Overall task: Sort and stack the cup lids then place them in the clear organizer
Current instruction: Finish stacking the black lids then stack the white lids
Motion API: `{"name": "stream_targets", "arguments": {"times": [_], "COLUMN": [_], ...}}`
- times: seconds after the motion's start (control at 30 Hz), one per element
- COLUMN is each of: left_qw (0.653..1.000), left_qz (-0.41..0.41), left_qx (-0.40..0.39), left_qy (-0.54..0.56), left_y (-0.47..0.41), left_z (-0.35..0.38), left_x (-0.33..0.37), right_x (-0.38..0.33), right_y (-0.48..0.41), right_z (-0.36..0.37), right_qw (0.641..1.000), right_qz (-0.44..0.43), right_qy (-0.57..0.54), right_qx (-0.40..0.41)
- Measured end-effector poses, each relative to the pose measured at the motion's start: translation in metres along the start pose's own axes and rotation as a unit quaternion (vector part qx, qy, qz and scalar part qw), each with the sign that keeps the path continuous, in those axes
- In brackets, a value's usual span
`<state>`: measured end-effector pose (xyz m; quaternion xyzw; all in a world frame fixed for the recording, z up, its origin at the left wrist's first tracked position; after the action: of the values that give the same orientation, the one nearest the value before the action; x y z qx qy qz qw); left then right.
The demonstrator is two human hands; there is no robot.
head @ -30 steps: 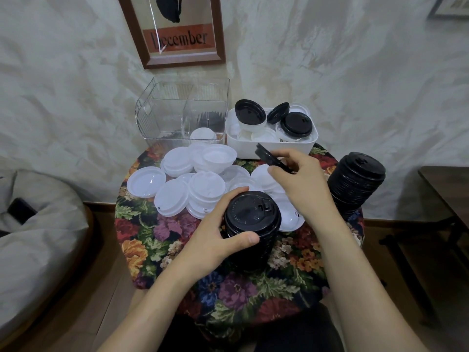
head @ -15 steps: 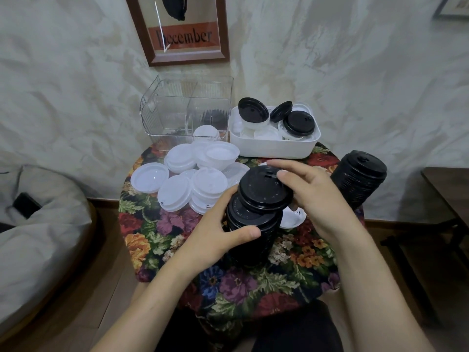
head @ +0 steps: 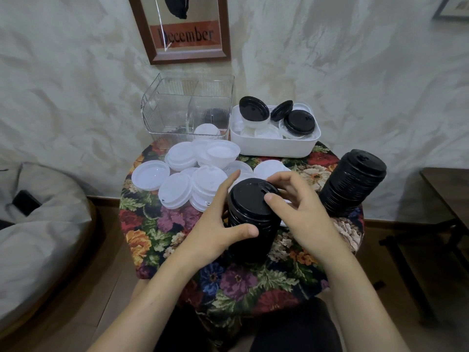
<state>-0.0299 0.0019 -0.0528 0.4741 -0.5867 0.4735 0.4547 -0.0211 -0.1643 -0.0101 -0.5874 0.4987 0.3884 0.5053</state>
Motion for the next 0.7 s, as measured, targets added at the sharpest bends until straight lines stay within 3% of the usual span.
{"name": "stream_targets", "arguments": {"times": [0.23,0.47,0.7], "left_qw": [0.999,0.998,0.997], "left_qz": [0.018,0.057,0.042], "left_qx": [-0.030,0.029,0.023], "left_qy": [0.032,-0.029,-0.054], "left_y": [0.005,0.003,0.003], "left_z": [0.006,0.000,-0.001], "left_x": [0.011,0.019,0.017], "right_x": [0.001,0.004,0.007], "right_y": [0.005,0.006,0.009], "right_z": [0.002,0.002,0.005], "right_qw": [1.000,1.000,1.000], "right_qz": [-0.005,0.009,0.003], "right_qy": [-0.014,-0.029,-0.022], "right_qx": [-0.004,0.001,-0.012]}}
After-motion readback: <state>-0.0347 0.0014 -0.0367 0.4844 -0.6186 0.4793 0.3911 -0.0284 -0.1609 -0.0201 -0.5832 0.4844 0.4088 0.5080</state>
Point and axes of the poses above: each hand's wrist, its own y-axis away from the middle knuckle, its own z-axis out of the palm, x = y × z, the point moved 7 cm from there along -y, towards the middle knuckle, and after that the axes turned 11 degrees about x, right-handed, at the moved point
